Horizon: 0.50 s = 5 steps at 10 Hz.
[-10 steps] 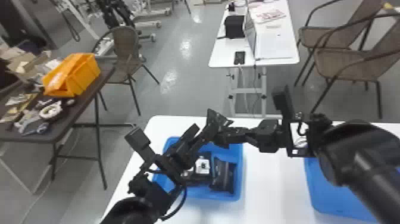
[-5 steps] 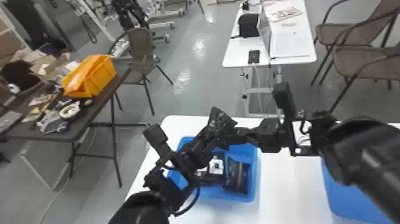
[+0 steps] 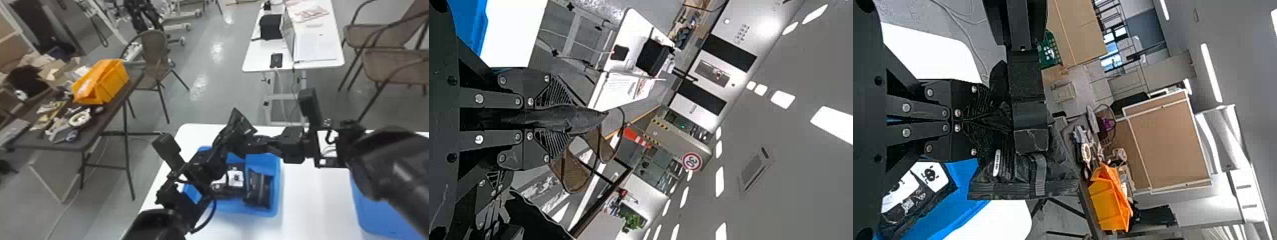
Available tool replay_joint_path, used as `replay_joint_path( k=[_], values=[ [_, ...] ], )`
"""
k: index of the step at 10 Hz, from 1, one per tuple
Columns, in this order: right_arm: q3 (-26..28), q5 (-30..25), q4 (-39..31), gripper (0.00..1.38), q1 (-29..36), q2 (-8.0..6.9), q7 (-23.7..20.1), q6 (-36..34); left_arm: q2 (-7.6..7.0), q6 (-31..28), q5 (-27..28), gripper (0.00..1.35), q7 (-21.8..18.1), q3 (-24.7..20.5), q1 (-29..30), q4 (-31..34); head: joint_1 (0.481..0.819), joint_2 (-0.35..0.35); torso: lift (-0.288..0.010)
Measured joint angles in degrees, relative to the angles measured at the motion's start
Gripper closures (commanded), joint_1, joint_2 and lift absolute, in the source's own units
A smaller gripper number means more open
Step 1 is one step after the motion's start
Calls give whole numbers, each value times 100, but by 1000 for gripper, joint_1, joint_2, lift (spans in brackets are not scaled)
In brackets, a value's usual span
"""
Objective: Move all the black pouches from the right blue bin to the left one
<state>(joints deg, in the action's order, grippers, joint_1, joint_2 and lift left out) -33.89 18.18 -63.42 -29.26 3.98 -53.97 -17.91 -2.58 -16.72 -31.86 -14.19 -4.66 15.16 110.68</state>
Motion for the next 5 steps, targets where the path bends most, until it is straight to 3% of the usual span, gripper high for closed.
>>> replay_joint_path(
  k=[1, 2, 3, 4, 5],
  values=[
    [30, 38, 57, 433, 19, -3, 19, 73, 11, 119, 58, 1219, 15, -11, 29, 2, 695, 339, 10],
    [157, 10, 85, 27, 83, -3, 58, 134, 27, 241, 172, 1219, 27, -31, 57, 16, 695, 339, 10],
    [484, -207, -20, 61, 244, 0, 157, 173, 54, 345, 385, 1219, 38, -75, 95, 15, 695, 330, 10],
    [1020, -540, -423, 179, 614, 30, 576, 182, 94, 438, 613, 1217, 47, -131, 149, 12, 695, 300, 10],
    [1690, -892, -1240, 249, 1265, 74, 1397, 128, 160, 526, 812, 1217, 57, -195, 213, 7, 695, 273, 10]
  ],
)
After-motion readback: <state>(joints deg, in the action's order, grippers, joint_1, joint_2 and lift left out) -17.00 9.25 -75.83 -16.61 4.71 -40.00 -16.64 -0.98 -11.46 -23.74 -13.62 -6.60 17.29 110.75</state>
